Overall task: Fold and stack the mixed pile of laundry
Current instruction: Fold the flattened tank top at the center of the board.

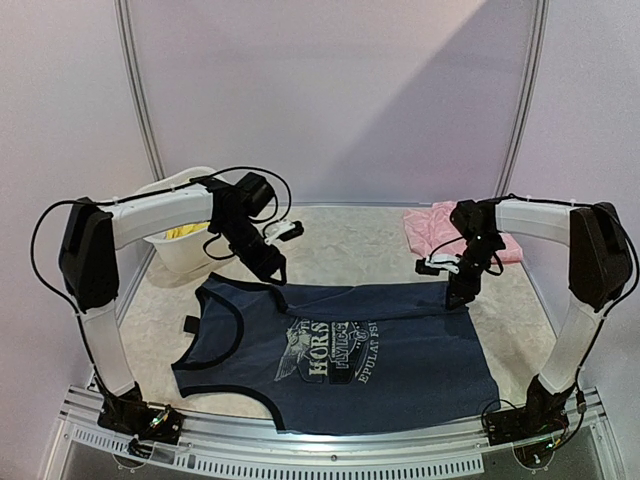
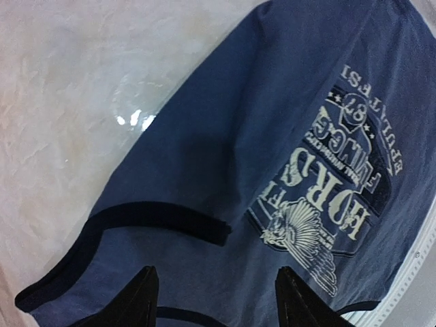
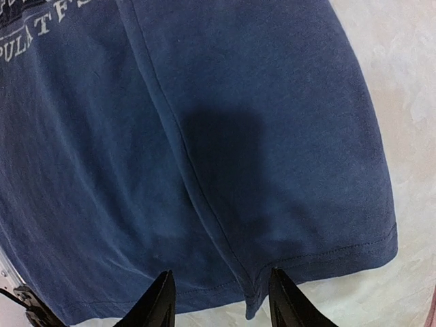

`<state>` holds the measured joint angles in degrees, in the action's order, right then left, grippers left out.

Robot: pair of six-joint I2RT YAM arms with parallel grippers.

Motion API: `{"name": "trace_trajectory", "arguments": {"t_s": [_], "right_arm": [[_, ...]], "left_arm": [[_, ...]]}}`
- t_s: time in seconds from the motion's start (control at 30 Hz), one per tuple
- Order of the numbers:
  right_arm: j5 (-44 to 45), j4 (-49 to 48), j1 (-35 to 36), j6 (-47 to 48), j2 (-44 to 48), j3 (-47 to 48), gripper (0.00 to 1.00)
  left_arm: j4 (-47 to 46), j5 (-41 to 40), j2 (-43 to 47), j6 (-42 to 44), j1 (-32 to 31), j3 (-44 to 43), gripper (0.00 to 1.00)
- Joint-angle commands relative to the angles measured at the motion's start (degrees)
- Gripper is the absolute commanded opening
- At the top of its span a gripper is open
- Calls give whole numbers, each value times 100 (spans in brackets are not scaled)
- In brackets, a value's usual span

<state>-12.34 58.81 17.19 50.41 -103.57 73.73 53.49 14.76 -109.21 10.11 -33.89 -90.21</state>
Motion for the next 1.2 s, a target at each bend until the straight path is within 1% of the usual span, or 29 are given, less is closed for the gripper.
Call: {"name": "trace_trajectory", "arguments": {"t_s": [0.0, 0.13, 0.17, 0.2, 0.27, 0.37, 0.5, 0.7, 0.77, 0.9, 1.17], "right_arm": [[335, 27, -60, 538, 234, -177, 48], [523, -46, -60, 674, 183, -314, 49], [575, -83, -60, 683, 160, -341, 48], [623, -114, -58, 681, 130, -368, 48], [685, -181, -61, 660, 102, -398, 46], [781, -324, -59, 607, 50, -407, 41], [900, -425, -65, 566, -43, -431, 32], [882, -401, -63, 518, -149, -380, 19], [875, -374, -65, 493, -156, -377, 17], [891, -347, -65, 487, -125, -394, 14], [883, -359, -58, 437, -114, -395, 12]], "left_arm": [[135, 457, -9, 699, -81, -208, 60], [289, 196, -376, 896, -315, -480, 61], [340, -1, -443, 944, -410, -538, 61], [370, -222, -462, 1032, -525, -567, 61], [311, -359, -426, 1225, -631, -482, 62], [343, -488, -445, 1407, -664, -340, 62], [381, -603, -443, 1600, -725, -155, 61], [381, -1094, -812, 1687, -874, -155, 59], [287, -1268, -897, 1707, -923, -146, 58], [242, -1363, -1037, 1747, -944, -204, 54], [274, -1189, -1225, 1783, -970, -215, 44]]}}
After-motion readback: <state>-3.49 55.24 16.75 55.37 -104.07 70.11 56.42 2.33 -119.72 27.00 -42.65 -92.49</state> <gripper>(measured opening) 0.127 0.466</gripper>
